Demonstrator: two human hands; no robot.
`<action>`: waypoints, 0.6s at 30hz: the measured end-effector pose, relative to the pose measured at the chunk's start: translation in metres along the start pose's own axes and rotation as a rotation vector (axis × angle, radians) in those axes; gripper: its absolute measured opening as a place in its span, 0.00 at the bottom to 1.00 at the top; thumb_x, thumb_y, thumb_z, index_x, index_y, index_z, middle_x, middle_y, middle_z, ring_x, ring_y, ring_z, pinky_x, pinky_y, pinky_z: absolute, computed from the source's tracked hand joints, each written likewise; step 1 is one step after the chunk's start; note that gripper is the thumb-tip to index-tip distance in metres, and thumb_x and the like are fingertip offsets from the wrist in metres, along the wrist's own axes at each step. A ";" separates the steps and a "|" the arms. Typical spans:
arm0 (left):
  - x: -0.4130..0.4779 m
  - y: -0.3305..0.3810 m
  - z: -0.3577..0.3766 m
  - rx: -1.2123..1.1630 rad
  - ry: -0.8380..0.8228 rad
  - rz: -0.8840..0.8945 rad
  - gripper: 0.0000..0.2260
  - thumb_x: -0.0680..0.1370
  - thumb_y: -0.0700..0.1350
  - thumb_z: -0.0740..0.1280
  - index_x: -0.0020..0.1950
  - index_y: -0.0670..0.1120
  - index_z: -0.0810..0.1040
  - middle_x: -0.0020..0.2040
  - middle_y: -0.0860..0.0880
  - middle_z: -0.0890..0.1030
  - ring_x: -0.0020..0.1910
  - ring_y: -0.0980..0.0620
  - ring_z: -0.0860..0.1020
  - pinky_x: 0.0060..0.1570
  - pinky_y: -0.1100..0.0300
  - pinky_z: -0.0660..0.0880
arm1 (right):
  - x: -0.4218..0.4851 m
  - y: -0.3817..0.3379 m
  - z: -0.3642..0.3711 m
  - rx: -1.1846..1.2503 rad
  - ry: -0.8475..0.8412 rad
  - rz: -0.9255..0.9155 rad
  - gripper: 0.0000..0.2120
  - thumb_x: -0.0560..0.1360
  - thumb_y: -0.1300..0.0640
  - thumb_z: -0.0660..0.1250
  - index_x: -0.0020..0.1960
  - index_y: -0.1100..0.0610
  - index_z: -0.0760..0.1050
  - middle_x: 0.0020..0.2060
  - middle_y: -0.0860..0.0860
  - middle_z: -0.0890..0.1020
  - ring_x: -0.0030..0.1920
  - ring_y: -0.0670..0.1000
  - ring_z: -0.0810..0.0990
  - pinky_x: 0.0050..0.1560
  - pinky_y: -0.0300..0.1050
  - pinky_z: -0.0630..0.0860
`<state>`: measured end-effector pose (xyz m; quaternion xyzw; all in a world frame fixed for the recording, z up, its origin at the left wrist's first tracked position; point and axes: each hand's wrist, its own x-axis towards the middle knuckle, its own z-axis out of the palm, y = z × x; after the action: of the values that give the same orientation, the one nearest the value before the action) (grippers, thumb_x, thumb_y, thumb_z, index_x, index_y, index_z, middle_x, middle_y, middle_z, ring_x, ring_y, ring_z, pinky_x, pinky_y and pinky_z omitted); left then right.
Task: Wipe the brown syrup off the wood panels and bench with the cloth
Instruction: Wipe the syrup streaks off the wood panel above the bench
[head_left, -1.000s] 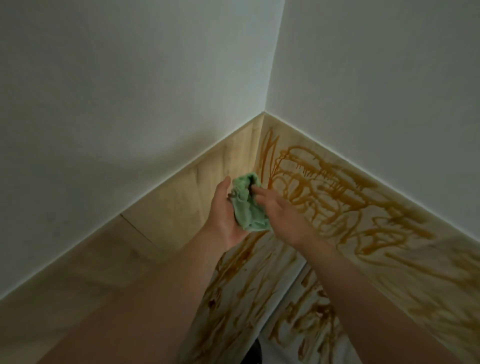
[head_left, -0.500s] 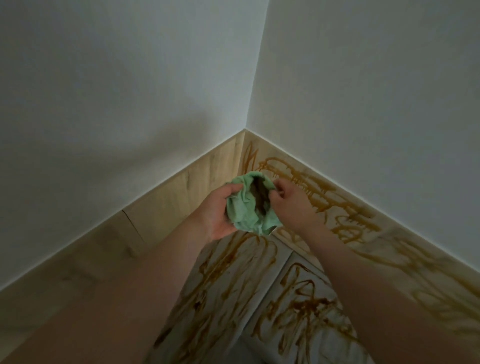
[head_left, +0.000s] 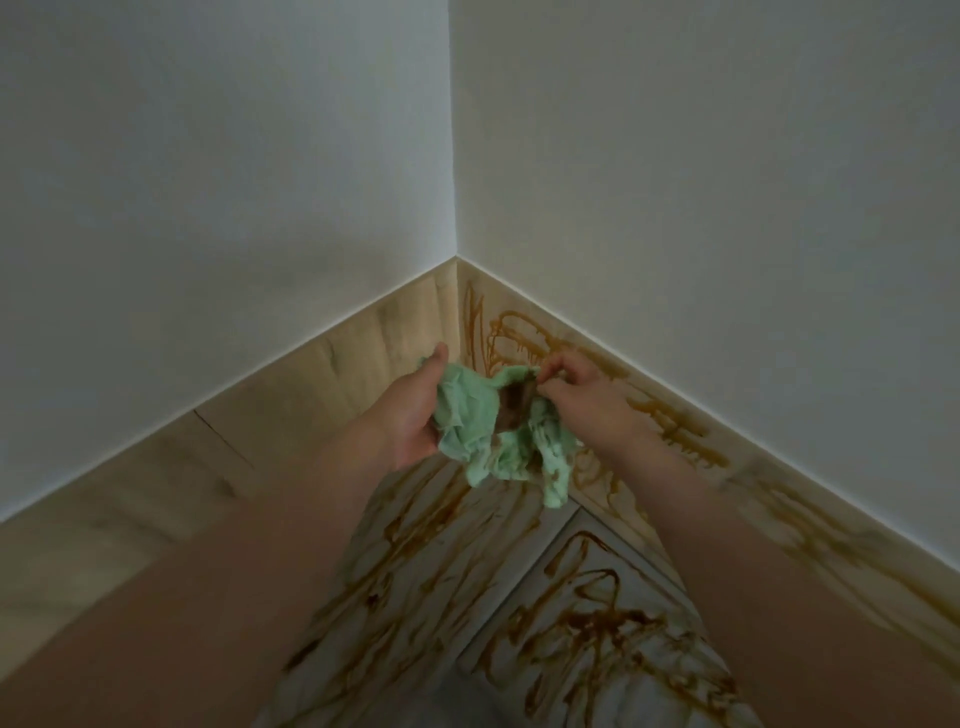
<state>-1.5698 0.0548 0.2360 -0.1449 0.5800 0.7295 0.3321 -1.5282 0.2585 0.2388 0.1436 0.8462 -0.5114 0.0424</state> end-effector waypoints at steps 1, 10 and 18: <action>-0.001 -0.004 0.015 -0.020 -0.017 -0.010 0.32 0.83 0.66 0.55 0.68 0.40 0.77 0.59 0.41 0.85 0.56 0.43 0.85 0.52 0.48 0.82 | -0.003 0.004 -0.006 -0.007 -0.059 -0.043 0.03 0.81 0.54 0.66 0.52 0.52 0.78 0.47 0.47 0.81 0.43 0.45 0.77 0.36 0.35 0.70; -0.006 -0.026 0.087 0.165 0.105 0.090 0.28 0.83 0.64 0.58 0.66 0.41 0.79 0.56 0.43 0.86 0.55 0.44 0.86 0.50 0.49 0.83 | -0.001 0.045 -0.051 -0.150 -0.106 -0.269 0.07 0.81 0.51 0.69 0.47 0.54 0.77 0.43 0.44 0.76 0.41 0.42 0.74 0.39 0.39 0.66; 0.005 -0.041 0.105 0.361 0.184 0.160 0.20 0.78 0.59 0.71 0.60 0.45 0.80 0.52 0.47 0.87 0.49 0.52 0.87 0.42 0.58 0.83 | -0.006 0.072 -0.098 -0.061 -0.074 -0.181 0.10 0.81 0.53 0.65 0.42 0.55 0.74 0.35 0.49 0.76 0.27 0.41 0.69 0.26 0.32 0.65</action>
<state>-1.5282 0.1602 0.2318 -0.1027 0.7387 0.6217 0.2392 -1.4945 0.3742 0.2252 0.0460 0.8688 -0.4921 0.0318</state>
